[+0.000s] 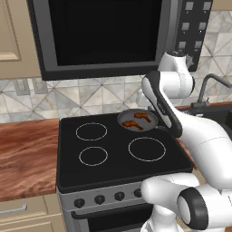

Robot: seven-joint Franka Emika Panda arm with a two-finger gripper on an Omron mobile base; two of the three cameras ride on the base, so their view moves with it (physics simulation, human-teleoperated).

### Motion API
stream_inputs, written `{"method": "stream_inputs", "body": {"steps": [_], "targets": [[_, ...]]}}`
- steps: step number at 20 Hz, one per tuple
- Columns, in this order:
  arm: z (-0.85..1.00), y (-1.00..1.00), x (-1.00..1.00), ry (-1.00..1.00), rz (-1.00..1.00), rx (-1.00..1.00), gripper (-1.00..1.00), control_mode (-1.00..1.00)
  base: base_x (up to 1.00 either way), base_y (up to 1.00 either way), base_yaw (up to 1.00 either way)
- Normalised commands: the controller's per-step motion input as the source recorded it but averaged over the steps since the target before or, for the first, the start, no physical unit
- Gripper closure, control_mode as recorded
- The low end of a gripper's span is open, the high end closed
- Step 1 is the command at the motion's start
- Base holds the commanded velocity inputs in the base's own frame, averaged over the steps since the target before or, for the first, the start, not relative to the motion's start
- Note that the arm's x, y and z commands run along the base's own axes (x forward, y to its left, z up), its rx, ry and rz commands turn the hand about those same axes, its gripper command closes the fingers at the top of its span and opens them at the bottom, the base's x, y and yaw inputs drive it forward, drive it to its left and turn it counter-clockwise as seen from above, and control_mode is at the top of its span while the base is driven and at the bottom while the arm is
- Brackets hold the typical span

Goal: Take the chicken drumsticks from the pan and place one on each plate on the dining counter.

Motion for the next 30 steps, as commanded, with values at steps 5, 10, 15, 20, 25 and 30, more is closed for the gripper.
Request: {"method": "stream_inputs", "body": {"steps": [5, 10, 15, 20, 25, 30], "targets": [[0.0, 0.0, -0.02, 0.0, 0.0, 0.0, -1.0, -1.0, 0.0, 0.0, 0.0], [-0.12, -0.02, -0.17, -0.03, 0.01, -0.01, -1.0, -1.0, 0.0, 0.0, 0.0], [-0.34, -0.17, -0.22, 0.0, 0.03, -0.03, -1.0, -1.0, 0.0, 0.0, 0.0], [-0.32, -0.16, -0.09, -0.04, 0.1, -0.01, -1.0, -1.0, 0.0, 0.0, 0.0], [-0.28, -0.15, 0.18, -0.01, 0.09, 0.0, -1.0, -1.0, 0.0, 0.0, 0.0], [-0.26, -0.06, 0.38, -0.05, 0.08, 0.0, -1.0, -1.0, 0.0, 0.0, 0.0]]}}
